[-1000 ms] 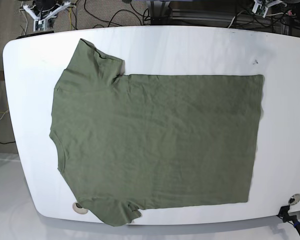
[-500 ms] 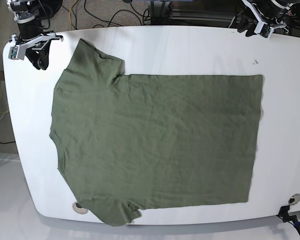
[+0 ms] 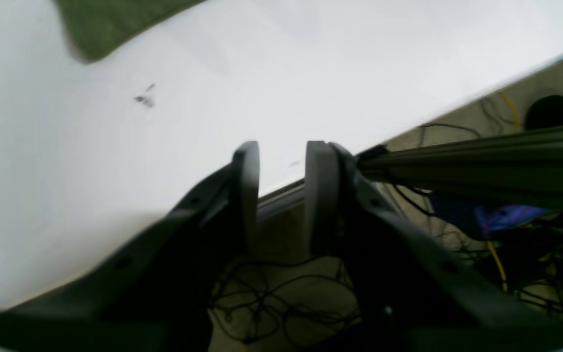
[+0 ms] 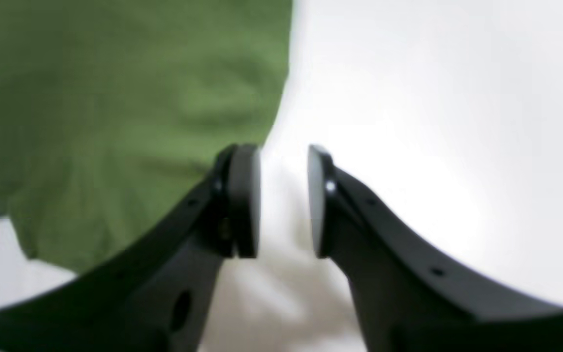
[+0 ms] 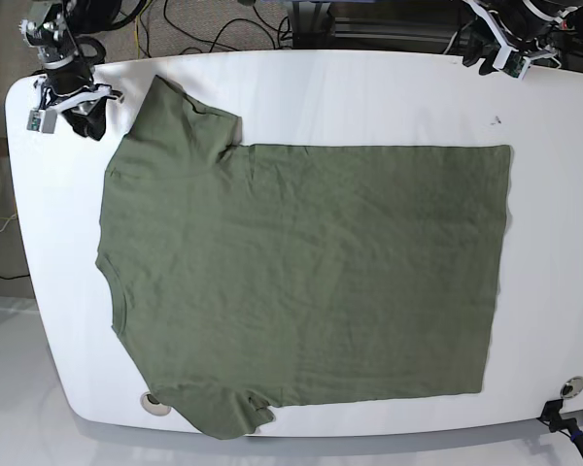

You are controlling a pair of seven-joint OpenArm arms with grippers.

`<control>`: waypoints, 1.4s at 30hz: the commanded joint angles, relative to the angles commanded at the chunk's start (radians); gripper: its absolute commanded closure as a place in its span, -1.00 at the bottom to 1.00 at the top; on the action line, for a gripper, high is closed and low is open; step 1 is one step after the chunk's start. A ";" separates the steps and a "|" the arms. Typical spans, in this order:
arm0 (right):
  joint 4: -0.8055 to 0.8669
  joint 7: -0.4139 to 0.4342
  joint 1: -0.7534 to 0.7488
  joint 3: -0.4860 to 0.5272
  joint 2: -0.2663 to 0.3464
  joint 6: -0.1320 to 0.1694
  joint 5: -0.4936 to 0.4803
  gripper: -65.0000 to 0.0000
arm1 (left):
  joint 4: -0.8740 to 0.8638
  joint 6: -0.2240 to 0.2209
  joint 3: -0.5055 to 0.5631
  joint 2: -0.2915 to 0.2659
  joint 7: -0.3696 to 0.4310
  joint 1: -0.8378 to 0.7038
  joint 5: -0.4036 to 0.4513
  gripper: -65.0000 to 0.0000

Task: Fold the T-shirt properly
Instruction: 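Move the right gripper to the green T-shirt's sleeve corner and grasp it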

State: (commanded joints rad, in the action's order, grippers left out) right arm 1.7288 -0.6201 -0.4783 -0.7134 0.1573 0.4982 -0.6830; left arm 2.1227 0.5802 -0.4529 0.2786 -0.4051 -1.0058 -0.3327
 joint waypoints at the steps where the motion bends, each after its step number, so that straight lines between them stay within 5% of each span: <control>1: -0.023 -0.017 0.010 0.001 0.002 0.006 -0.018 0.39 | 0.002 -0.002 0.000 0.001 0.003 -0.003 0.001 0.56; 11: -0.259 -0.069 0.090 0.004 0.008 0.040 -0.122 0.37 | 0.001 -0.005 0.000 0.002 0.000 0.020 0.001 0.55; 19: -0.211 -0.146 0.044 0.010 -0.005 0.034 -0.226 0.27 | 0.007 0.002 0.000 0.001 -0.001 0.012 0.006 0.57; 29: -0.187 -0.129 0.008 0.030 -0.100 0.036 -0.219 0.27 | 0.001 0.002 0.002 0.004 -0.003 0.009 0.008 0.57; 42: -0.190 -0.126 0.020 0.167 -0.094 0.036 -0.192 0.36 | 0.004 -0.002 0.003 0.003 -0.002 0.033 0.005 0.57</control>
State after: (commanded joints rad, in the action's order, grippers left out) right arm 1.5387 -0.7458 -0.4582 -0.5462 0.0629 0.5337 -0.8752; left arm 2.1268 0.5779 -0.4503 0.2820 -0.4068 -0.9727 -0.3274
